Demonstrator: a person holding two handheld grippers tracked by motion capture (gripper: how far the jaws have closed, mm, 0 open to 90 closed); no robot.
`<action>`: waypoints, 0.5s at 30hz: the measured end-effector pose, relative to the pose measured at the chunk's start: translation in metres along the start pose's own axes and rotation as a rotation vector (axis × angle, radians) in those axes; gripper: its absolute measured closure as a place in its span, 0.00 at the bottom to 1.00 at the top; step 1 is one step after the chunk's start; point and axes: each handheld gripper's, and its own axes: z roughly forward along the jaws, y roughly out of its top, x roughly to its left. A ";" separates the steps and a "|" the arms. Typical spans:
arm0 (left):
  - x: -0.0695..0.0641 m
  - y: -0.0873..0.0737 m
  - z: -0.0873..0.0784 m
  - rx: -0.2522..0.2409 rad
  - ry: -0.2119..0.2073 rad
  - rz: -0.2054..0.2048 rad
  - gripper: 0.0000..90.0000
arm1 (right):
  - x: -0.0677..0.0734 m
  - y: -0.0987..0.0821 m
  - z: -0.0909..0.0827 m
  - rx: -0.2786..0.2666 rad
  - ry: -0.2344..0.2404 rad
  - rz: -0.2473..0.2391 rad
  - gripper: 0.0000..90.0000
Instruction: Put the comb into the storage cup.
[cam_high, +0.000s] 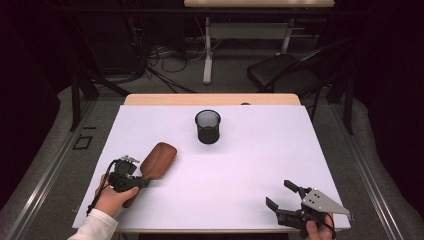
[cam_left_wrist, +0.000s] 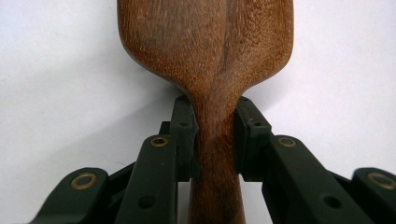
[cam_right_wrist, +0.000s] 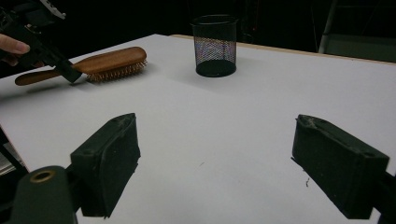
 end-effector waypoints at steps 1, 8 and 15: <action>0.000 0.000 -0.001 -0.008 -0.001 0.001 0.81 | 0.000 0.000 0.000 -0.001 -0.001 0.000 0.16; 0.001 0.002 -0.005 -0.052 -0.022 -0.013 0.81 | 0.000 0.000 0.000 -0.001 0.000 0.000 0.16; -0.003 0.006 -0.010 -0.100 -0.030 -0.005 0.81 | 0.000 0.000 0.000 0.001 0.000 0.000 0.16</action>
